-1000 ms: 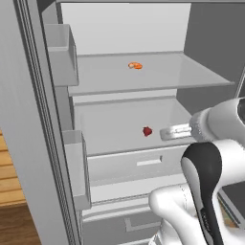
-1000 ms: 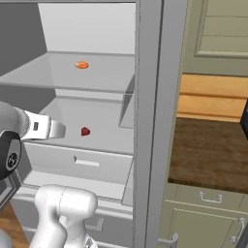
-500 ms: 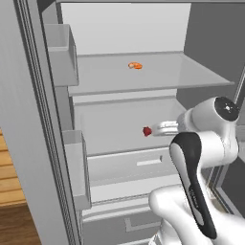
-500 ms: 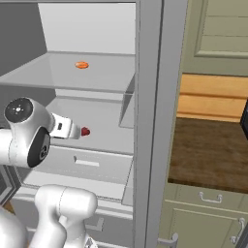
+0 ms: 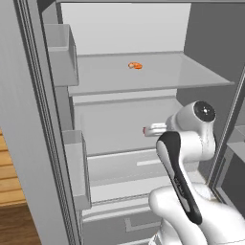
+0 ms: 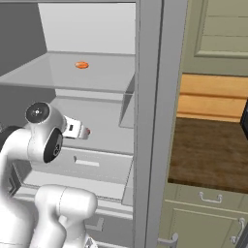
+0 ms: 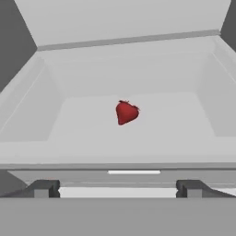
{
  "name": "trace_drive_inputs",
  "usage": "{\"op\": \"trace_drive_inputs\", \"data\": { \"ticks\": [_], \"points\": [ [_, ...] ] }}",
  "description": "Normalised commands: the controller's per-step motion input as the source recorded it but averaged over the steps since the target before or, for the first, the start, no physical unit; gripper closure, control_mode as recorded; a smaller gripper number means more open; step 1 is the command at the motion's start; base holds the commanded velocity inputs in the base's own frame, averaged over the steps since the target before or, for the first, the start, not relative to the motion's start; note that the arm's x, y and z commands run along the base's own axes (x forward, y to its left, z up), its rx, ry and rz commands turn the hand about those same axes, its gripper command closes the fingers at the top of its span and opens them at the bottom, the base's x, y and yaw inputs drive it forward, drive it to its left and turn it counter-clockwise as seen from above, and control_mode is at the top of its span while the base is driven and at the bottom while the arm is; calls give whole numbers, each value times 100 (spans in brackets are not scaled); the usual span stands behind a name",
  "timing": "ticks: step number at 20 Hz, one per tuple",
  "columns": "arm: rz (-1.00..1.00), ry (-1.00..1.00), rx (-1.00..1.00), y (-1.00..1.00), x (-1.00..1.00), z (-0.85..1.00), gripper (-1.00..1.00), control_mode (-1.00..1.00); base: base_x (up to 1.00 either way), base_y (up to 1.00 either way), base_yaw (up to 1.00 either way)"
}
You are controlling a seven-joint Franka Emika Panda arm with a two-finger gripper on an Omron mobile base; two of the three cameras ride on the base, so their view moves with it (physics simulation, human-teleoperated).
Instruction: Take the strawberry from the fridge and place it on top of the pancake, located on the dining counter.
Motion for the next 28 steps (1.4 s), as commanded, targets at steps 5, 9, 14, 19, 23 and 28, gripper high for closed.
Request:
{"op": "trace_drive_inputs", "data": {
  "ticks": [5, 9, 14, 19, 23, 28],
  "points": [
    [-4, 0, -6, 0, 48, -33, -100, -100, 0, 0, 0],
    [-3, 0, 0, 0, 42, -17, -100, -100, 0, 0, 0],
    [0, 0, 0, 0, 28, -15, -100, -100, 0, 0, 0],
    [0, 3, 0, 0, 35, -12, -100, -100, 0, 0, 0],
    [0, 8, 0, 0, 43, -13, -100, -100, 0, 0, 0],
    [0, 10, 1, 0, 39, -13, -100, -100, 0, 0, 0]
  ]
}}
